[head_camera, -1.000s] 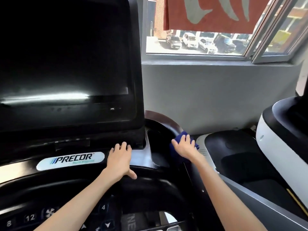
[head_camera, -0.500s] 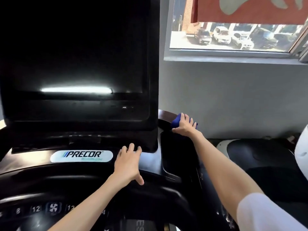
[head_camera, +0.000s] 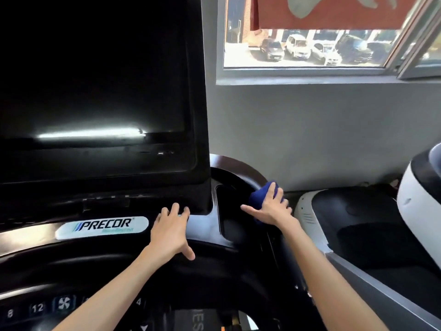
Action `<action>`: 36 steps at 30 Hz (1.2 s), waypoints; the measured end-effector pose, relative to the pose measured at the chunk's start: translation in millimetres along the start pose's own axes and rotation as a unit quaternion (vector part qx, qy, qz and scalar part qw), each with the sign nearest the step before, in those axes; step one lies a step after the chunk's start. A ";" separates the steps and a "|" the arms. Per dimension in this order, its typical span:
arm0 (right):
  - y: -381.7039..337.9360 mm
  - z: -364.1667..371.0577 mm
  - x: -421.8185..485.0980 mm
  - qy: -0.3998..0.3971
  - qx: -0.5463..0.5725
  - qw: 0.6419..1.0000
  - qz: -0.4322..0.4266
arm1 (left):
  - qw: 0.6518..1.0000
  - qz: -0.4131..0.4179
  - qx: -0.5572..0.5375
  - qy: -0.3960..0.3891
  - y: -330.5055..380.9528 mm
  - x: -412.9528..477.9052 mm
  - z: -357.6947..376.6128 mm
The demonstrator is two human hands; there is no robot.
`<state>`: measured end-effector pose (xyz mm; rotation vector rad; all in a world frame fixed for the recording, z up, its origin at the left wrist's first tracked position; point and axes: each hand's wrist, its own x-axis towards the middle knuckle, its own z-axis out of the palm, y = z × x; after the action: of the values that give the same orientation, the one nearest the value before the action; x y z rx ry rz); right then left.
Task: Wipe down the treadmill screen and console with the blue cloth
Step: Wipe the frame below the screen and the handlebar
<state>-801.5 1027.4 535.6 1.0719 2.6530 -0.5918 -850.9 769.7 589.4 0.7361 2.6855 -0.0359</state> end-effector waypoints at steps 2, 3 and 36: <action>11.3 -4.9 -6.1 -0.019 0.051 0.998 0.015 | 1.000 0.003 -0.002 -0.004 0.0 -0.8 -0.1; 13.9 -8.5 -5.9 -0.017 0.062 0.998 0.022 | 1.000 0.004 0.000 -0.006 -0.2 -1.2 -0.5; -1.0 32.5 -64.5 0.125 -0.029 0.984 0.123 | 0.998 0.008 0.053 0.015 -1.0 -4.7 16.4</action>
<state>-754.7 972.7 529.1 1.5163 2.6584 -0.3474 -842.1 764.6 575.6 0.7957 2.7244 -0.1664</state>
